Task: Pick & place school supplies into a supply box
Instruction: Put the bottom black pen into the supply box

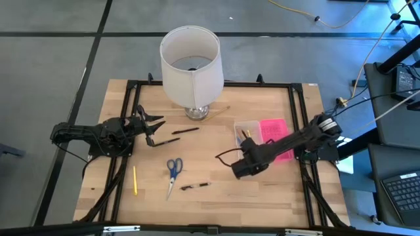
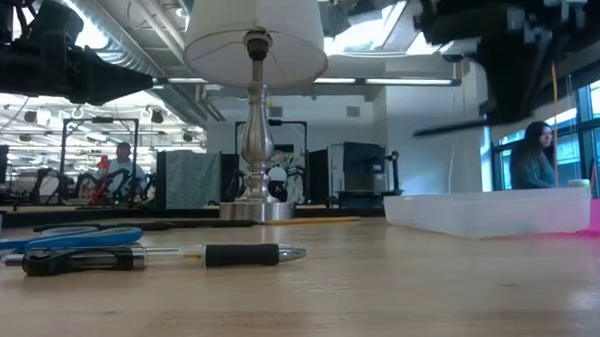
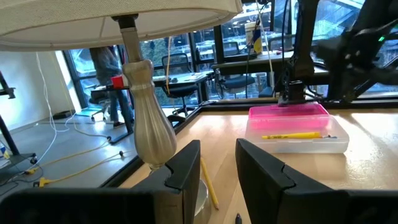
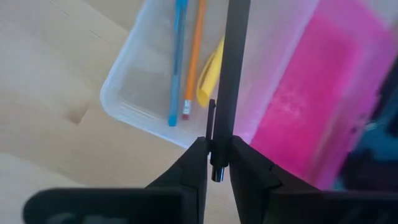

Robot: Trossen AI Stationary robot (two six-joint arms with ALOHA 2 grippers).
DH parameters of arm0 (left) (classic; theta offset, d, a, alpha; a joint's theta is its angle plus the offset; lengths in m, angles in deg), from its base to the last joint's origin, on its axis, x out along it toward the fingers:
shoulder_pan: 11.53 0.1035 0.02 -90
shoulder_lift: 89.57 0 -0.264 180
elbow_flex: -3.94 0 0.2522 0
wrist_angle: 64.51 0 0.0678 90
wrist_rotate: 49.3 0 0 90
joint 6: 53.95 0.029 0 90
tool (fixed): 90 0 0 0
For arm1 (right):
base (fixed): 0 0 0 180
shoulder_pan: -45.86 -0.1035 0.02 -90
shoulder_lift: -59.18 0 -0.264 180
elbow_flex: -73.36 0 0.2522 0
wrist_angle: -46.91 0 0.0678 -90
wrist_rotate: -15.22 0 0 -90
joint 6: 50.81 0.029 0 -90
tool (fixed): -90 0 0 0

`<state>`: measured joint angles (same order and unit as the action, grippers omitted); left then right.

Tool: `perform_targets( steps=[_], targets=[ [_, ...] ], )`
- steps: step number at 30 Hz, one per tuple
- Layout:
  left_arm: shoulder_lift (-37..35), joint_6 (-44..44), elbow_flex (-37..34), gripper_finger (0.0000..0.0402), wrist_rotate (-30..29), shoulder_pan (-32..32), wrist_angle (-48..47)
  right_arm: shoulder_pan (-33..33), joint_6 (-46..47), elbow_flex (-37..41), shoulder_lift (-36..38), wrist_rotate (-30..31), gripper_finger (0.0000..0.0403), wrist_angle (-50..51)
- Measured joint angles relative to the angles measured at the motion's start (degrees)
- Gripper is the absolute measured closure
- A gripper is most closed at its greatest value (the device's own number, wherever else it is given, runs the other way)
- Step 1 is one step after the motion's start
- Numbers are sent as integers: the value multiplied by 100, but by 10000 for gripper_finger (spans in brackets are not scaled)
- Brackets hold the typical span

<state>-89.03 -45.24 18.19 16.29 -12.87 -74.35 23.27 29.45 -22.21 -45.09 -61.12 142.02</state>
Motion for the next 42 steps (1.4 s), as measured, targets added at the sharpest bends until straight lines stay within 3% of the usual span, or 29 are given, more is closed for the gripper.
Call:
perform_targets(
  steps=[9, 14, 35, 42],
  targets=[
    [-2, 0, -2, 304, 0, 2, 2, 340, 1097, 1014, 98, -418, 343, -908],
    [-1, 0, 0, 304, 0, 0, 3, 523, 1095, 1240, 98, -780, 343, -994],
    [-1, 0, -1, 304, 0, 1, 4, 824, 1077, 1322, 92, -512, 343, -1227],
    [-1, 0, 0, 304, 0, 1, 4, 824, 1077, 1954, 83, -709, 343, -1981]
  ],
)
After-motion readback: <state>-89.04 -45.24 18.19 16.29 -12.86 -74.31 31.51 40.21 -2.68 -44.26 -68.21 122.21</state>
